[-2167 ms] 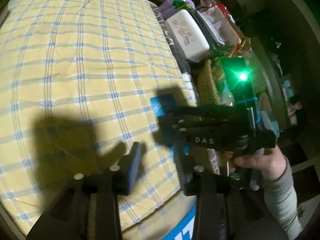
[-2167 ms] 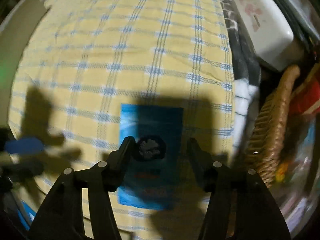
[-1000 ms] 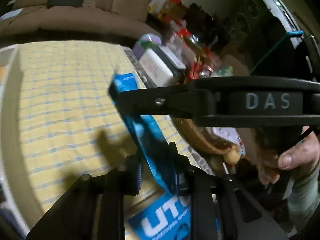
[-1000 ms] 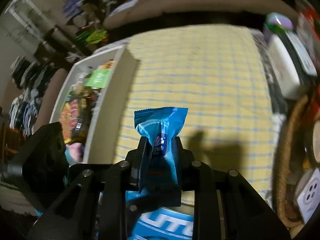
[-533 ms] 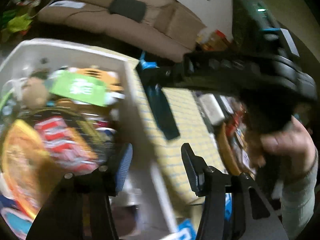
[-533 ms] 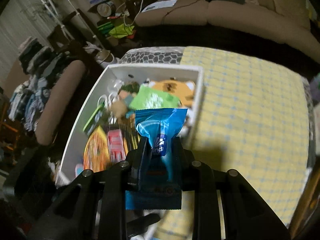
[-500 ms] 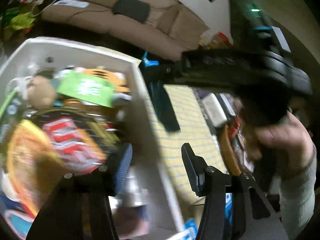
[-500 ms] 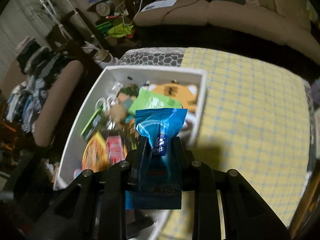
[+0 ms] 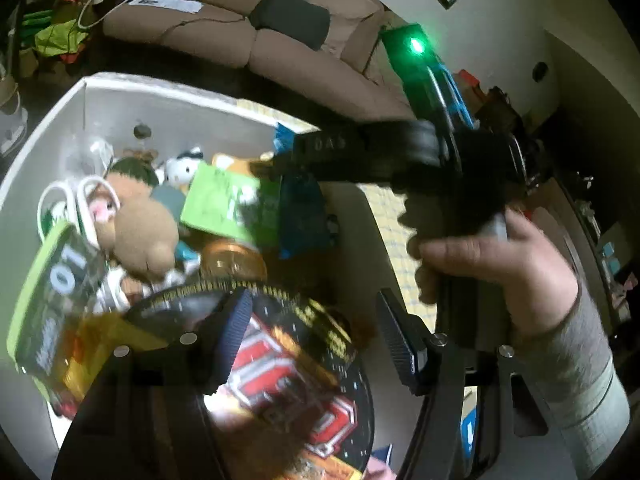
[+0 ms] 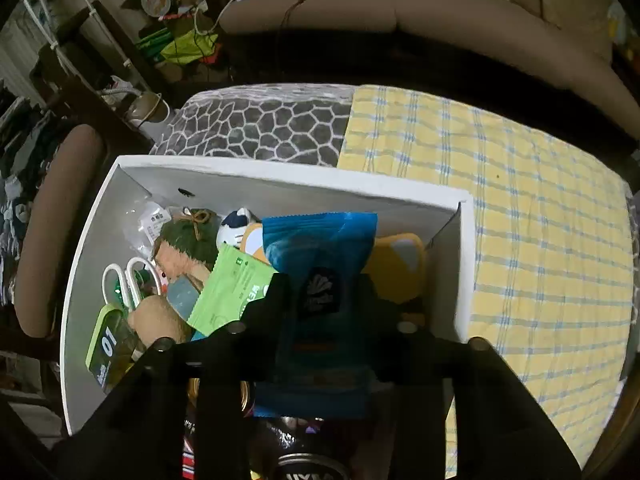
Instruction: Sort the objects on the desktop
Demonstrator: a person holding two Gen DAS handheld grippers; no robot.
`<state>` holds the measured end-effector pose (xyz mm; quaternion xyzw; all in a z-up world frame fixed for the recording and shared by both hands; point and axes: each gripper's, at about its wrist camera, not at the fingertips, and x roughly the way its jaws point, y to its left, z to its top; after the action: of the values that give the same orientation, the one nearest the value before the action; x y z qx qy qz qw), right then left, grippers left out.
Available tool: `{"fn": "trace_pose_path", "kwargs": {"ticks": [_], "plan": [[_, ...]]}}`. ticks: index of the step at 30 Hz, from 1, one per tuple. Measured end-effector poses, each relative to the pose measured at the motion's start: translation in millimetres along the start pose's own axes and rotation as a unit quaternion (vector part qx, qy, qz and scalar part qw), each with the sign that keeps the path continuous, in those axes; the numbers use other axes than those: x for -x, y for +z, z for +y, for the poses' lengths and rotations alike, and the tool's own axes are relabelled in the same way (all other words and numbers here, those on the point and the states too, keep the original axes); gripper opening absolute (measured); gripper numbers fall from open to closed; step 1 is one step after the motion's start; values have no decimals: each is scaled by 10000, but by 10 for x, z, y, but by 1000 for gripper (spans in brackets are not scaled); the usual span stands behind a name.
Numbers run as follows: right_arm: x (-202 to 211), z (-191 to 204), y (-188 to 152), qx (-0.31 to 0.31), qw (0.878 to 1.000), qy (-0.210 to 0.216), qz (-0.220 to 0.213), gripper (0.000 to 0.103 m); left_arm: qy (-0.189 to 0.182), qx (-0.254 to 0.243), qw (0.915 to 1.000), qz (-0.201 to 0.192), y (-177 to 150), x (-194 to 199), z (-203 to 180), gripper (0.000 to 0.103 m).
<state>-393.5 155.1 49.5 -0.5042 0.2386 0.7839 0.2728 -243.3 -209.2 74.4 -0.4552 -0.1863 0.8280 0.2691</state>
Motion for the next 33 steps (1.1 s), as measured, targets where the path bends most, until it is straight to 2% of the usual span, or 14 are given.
{"fn": "trace_pose_path", "kwargs": {"ticks": [3,6,7,9,10,12,15,19,21,26,28,31,33], "plan": [[71,-32,-16,-14,9999,104,-69,46,152,12,9999,-10,111,-13,21,65],[173,-59,-50,72,9997,226,-69,53,352,104,9993,-43,208,-34,78,72],[210,-74,-67,77,9997,215,-78,55,379,191,9991,-28,226,-45,103,76],[347,-118,-133,120,9995,231,-174,55,319,415,9986,-35,240,-30,137,76],[424,-143,-179,142,9993,255,-237,55,238,496,9985,-71,229,-12,136,79],[612,-193,-353,317,9984,323,-344,58,200,535,9982,-156,179,59,78,92],[826,-235,-637,571,9969,314,-446,69,312,430,9982,-262,48,207,-113,95],[1078,-341,-906,619,9966,126,-530,75,636,102,9977,-193,-137,302,-450,97],[1209,-412,-1024,558,9967,82,-592,84,780,-31,9966,-254,-249,396,-613,103],[1552,-525,-1347,565,9955,67,-758,93,1137,-268,9925,-366,-524,684,-909,103],[1691,-534,-1510,649,9945,19,-816,103,1174,-268,9920,-387,-627,771,-970,103],[1913,-580,-1775,728,9933,17,-893,103,1250,-284,9908,-441,-835,882,-1090,103],[2080,-620,-1994,784,9920,-49,-991,103,1426,-378,9880,-449,-985,953,-1209,103]]}}
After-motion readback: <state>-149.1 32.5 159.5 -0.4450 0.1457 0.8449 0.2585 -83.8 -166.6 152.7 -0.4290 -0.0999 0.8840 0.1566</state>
